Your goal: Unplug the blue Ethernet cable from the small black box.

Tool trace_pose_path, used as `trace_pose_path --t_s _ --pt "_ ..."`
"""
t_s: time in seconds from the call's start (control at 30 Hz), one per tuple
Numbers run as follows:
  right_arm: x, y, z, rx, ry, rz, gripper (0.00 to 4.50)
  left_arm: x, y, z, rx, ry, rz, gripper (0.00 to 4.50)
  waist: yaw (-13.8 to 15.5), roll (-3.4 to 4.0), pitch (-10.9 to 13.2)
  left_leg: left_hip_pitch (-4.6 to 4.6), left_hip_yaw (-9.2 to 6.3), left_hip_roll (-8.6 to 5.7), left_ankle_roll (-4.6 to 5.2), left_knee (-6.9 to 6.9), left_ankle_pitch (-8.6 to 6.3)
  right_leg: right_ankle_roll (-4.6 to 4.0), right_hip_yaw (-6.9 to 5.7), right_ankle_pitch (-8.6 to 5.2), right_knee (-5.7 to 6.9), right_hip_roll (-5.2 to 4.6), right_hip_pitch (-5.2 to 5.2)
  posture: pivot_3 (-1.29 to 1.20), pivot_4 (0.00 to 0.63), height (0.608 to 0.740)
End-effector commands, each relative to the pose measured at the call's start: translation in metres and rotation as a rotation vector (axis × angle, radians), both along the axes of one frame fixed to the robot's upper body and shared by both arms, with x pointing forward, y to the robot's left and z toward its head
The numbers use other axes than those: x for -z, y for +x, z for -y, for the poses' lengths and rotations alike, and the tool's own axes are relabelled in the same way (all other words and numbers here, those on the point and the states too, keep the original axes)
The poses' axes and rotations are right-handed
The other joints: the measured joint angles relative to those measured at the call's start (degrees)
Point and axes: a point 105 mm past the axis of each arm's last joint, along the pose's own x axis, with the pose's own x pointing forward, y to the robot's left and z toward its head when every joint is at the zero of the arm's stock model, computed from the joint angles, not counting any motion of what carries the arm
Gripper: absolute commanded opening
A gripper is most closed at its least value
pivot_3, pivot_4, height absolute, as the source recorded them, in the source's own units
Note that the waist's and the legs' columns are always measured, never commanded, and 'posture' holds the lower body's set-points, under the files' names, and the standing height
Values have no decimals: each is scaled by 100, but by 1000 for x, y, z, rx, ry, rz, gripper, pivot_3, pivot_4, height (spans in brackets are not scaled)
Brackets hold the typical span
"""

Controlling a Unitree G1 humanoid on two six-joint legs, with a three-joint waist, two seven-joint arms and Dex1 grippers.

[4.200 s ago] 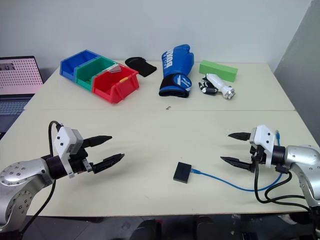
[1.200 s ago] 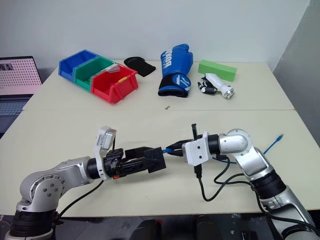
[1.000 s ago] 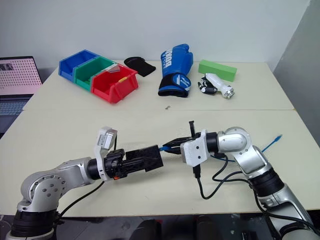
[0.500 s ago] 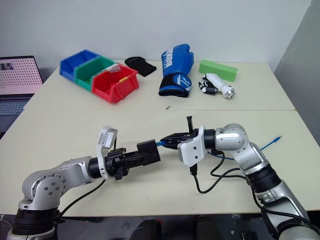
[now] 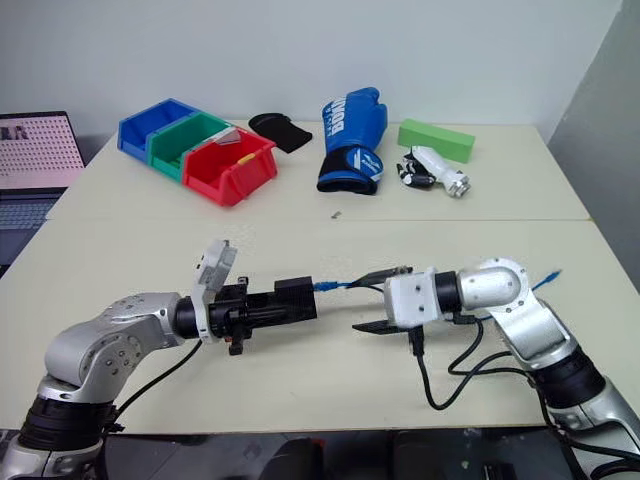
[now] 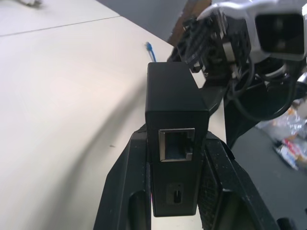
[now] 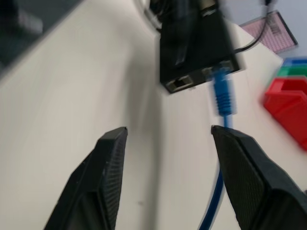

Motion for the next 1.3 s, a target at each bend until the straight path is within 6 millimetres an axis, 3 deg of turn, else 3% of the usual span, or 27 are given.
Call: trace_pose_path --t_s 0.03,0.1,0.4,0.77,1.07,1.3 --pt "-18 -4 -6 57 176 -257 2934 -6 -7 2 105 21 75 792 -3 0 0 1 -1 2 0 -1 0 0 0 0 0 0 0 0 150 740" --pt "-17 -7 -8 79 208 -391 2934 -8 -6 1 117 11 70 792 3 1 0 0 -6 1 1 -2 0 -4 -3 -2 1 2 0 0 150 740" --pt "-11 -13 -17 111 256 -641 2934 -17 -5 -4 143 -32 16 792 2 0 0 -7 -2 -8 3 -2 -2 -2 -11 -3 -3 8 -4 0 150 740" --pt "-9 -13 -32 124 280 -706 2934 -16 -5 -7 150 -24 4 792 -1 1 1 -8 0 -4 4 -6 -2 -2 -14 -3 -2 12 -11 0 150 740" --pt "-5 -12 -32 133 280 -718 2934 -15 -7 -7 153 -28 -2 792 -1 1 1 -9 0 -4 4 -6 -2 -2 -14 -3 -2 12 -13 0 150 740" --pt "-5 -14 -31 121 268 -723 1635 -15 -7 -6 157 -30 -3 792 -1 1 1 -10 1 -4 4 -6 -2 -2 -14 -3 -2 12 -14 0 150 740"
